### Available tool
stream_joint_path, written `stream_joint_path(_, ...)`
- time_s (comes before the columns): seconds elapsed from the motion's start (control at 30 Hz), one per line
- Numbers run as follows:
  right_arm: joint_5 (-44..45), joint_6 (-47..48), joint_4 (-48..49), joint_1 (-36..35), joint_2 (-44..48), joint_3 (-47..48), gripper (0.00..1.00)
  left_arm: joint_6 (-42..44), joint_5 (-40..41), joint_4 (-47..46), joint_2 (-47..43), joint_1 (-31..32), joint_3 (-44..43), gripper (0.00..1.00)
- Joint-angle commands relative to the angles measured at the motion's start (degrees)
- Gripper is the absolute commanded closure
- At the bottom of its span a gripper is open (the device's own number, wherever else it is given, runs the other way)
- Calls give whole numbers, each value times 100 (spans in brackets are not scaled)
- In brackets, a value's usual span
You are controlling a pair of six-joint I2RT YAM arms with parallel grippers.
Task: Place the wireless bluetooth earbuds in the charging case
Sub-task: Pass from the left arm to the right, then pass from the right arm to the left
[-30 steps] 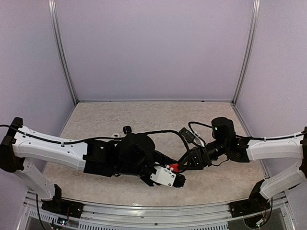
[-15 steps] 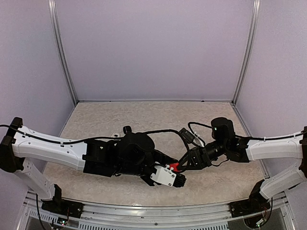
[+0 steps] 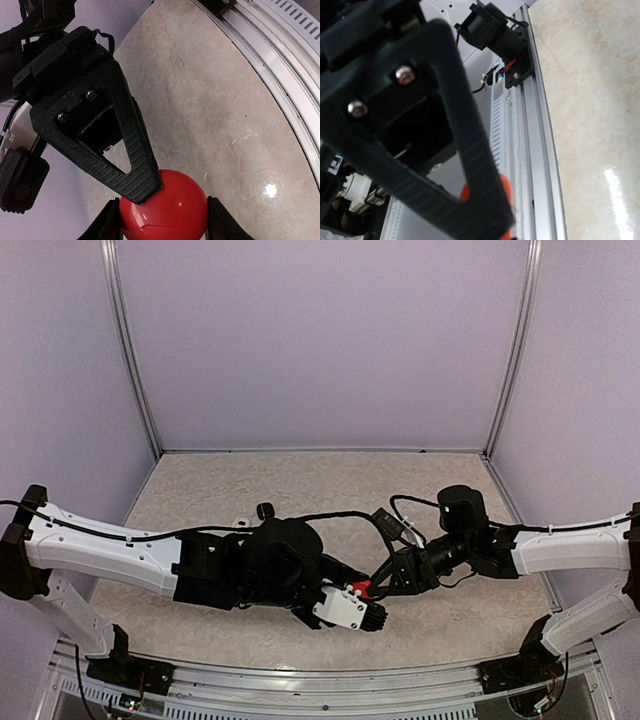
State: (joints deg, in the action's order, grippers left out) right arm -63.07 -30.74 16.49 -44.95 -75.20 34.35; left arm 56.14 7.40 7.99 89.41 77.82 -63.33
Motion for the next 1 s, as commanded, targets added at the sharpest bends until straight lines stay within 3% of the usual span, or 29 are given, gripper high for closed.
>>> stream_joint_path(0.0, 10, 146, -127, -109, 67, 227, 90, -147, 255, -500, -95, -25, -27, 56)
stream_joint_path(0.17, 49, 157, -124, -40, 154, 255, 93, -251, 432, -647, -207, -72, 117, 41)
stream_joint_path(0.43, 71, 209, -174, 303, 442, 239, 96, -489, 618, -942, -454, -147, 410, 25)
stream_joint_path(0.6, 388, -73, 349, 716, 867, 77, 97, -1587, 618, -1947, -912, -467, 876, 11)
stream_joint_path(0.8, 1332, -449, 1361, 796, 1427, -128, 97, -2916, 995, -3231, -989, -539, 1049, 7)
stream_joint_path(0.97, 1490, -736, 1820, 793, 1455, -293, 97, -2936, 1278, -3543, -556, -278, 663, 10)
